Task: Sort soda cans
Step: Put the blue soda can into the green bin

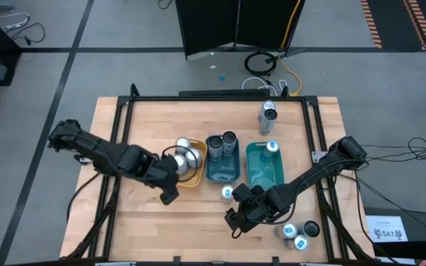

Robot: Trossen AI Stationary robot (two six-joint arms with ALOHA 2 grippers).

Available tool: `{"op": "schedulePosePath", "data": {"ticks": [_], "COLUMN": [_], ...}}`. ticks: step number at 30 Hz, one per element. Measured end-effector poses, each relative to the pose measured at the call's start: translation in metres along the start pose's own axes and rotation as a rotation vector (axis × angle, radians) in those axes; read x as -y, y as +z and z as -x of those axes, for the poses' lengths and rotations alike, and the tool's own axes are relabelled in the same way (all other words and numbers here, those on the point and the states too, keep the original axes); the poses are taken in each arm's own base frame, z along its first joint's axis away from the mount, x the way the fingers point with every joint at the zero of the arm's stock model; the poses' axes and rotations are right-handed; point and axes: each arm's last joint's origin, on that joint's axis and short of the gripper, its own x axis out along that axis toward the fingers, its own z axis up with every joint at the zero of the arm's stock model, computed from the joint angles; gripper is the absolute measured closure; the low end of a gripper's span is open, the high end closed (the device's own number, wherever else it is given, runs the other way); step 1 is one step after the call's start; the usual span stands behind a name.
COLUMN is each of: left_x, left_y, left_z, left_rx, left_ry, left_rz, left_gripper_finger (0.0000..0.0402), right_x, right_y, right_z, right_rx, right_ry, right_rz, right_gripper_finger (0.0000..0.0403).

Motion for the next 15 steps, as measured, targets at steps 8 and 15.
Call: {"op": "schedulePosePath", "data": {"ticks": [8,15], "left_x": [0.016,0.023], "left_y": [-0.014,-0.019], "left_z": [0.002,0.003], "left_rx": [0.031,0.074], "left_ry": [-0.081,-0.104], "left_rz": [-0.067,-0.025], "left_gripper_finger": [0.0052,0.0052], "right_x": [-0.001,-0.011], "right_y": [0.000,0.006], "right_z": [0.000,0.000], "right_rx": [0.004,0.076], "right_ry": [0.010,0.106], "right_rz": [-0.024,-0.093], "right_gripper_finger": [0.0082,0.0082]}}
